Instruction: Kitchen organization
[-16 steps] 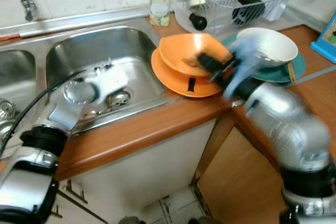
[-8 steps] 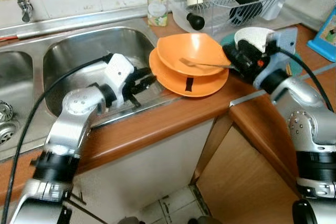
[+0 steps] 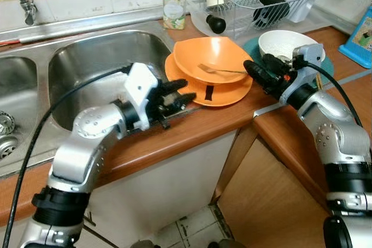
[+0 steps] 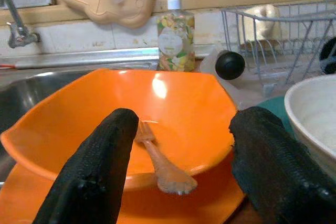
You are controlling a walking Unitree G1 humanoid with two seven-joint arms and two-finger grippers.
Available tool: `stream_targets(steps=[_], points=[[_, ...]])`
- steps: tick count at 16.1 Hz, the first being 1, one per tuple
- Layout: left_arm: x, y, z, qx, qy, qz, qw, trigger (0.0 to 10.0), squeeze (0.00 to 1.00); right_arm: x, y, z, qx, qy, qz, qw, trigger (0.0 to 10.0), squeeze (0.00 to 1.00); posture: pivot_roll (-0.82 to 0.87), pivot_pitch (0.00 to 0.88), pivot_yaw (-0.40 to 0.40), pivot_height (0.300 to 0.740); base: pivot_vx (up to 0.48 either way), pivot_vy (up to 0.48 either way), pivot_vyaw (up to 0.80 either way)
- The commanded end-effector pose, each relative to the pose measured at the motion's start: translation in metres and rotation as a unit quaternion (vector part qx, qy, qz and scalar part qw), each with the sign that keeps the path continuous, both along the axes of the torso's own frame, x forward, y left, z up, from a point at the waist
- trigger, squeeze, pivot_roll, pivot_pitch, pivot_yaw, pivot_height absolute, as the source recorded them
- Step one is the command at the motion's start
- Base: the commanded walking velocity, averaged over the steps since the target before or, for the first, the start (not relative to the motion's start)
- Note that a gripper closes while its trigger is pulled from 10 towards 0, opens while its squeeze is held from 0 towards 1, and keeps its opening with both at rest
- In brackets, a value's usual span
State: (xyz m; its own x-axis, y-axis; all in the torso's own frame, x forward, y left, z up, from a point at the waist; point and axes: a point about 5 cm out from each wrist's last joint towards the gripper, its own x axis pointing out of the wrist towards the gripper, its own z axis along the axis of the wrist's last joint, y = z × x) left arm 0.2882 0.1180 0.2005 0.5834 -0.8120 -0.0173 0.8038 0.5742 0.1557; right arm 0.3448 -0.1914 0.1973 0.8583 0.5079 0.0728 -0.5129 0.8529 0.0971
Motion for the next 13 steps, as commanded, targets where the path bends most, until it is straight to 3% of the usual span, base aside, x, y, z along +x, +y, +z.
stream_targets(steps=[1,4,5,6,7,8,13], points=[[-0.003,-0.004,0.002,0.004,0.001,-0.004,1.000,10.0,0.00,0.002,0.002,-0.001,-0.005,-0.001,0.012,1.000,10.0,0.00,-0.05,0.012,0.009,0.740,0.000,0.000,0.00],[-0.006,-0.009,0.002,0.003,0.010,-0.019,1.000,10.0,0.00,0.005,0.004,-0.008,-0.003,0.012,0.022,1.000,10.0,0.00,-0.05,0.015,0.007,0.740,0.000,0.000,0.00],[-0.007,-0.010,0.003,0.002,0.010,-0.019,1.000,10.0,0.00,0.007,0.004,-0.011,-0.002,0.019,0.025,1.000,4.9,0.00,-0.05,0.018,0.005,0.740,0.000,0.000,0.00],[-0.007,-0.010,0.003,0.004,0.011,-0.022,1.000,10.0,0.00,0.008,0.005,-0.012,0.001,0.020,0.023,1.000,3.0,0.00,-0.05,0.020,0.004,0.740,0.000,0.000,0.00],[-0.007,-0.011,0.004,0.004,0.011,-0.022,1.000,10.0,0.00,0.009,0.005,-0.012,0.002,0.021,0.022,1.000,2.3,0.00,-0.05,0.021,0.005,0.740,0.000,0.000,0.00],[-0.008,-0.012,0.004,0.004,0.012,-0.024,1.000,10.0,0.00,0.010,0.006,-0.013,0.007,0.022,0.024,0.999,0.0,0.00,-0.04,0.022,0.005,0.740,0.000,0.000,0.00],[-0.009,-0.016,0.005,0.003,0.013,-0.030,0.999,10.0,0.00,0.013,0.007,-0.017,0.015,0.027,0.026,0.999,0.0,0.00,-0.04,0.023,0.006,0.740,0.000,0.000,0.00]])
